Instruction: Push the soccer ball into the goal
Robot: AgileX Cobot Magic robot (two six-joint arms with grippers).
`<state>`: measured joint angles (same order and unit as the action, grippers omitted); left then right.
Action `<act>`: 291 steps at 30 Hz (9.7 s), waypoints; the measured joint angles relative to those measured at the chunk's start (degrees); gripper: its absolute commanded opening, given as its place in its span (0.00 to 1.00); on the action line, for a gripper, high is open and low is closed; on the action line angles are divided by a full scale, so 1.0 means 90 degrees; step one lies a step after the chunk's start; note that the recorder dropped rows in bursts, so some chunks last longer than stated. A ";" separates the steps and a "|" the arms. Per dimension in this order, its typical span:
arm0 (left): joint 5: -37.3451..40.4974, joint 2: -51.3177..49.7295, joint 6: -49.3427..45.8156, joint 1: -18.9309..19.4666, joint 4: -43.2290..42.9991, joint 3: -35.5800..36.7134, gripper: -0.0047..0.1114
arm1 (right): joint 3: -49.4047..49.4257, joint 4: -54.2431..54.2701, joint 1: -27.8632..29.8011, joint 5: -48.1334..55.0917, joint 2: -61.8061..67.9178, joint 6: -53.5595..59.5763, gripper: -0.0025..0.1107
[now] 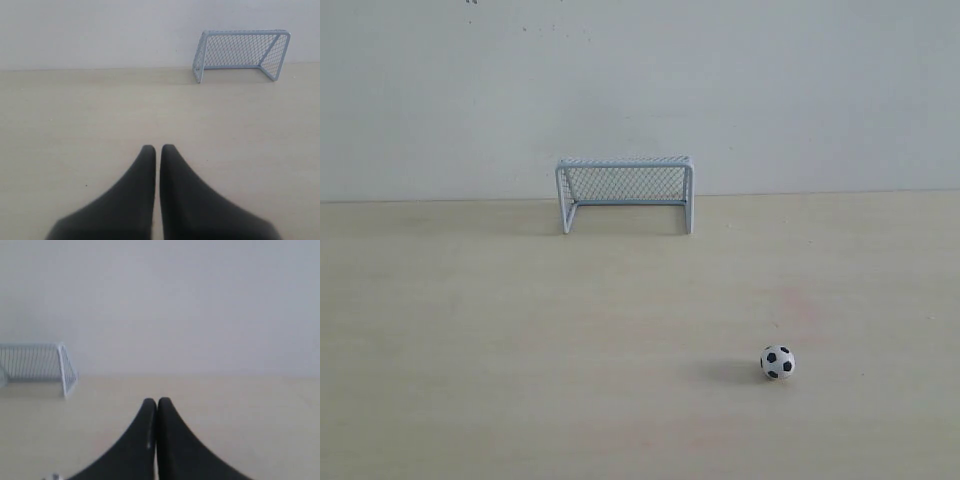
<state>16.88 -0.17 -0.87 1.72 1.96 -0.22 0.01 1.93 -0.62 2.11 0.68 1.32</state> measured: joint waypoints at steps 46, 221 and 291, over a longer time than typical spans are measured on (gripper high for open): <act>0.0000 0.0000 0.0000 0.0000 0.0000 0.0000 0.08 | -0.3851 0.2975 0.0000 0.3516 0.5940 0.7680 0.02; 0.0000 0.0000 0.0000 0.0000 0.0000 0.0000 0.08 | -0.8723 0.2073 -0.1788 0.3303 1.3116 1.0514 0.02; 0.0000 0.0000 0.0000 0.0000 0.0000 0.0000 0.08 | -0.4310 0.6532 0.1929 0.7486 0.6539 0.7741 0.02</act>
<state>16.88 -0.17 -0.87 1.72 1.96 -0.22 -38.78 60.72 16.74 69.48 59.53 70.99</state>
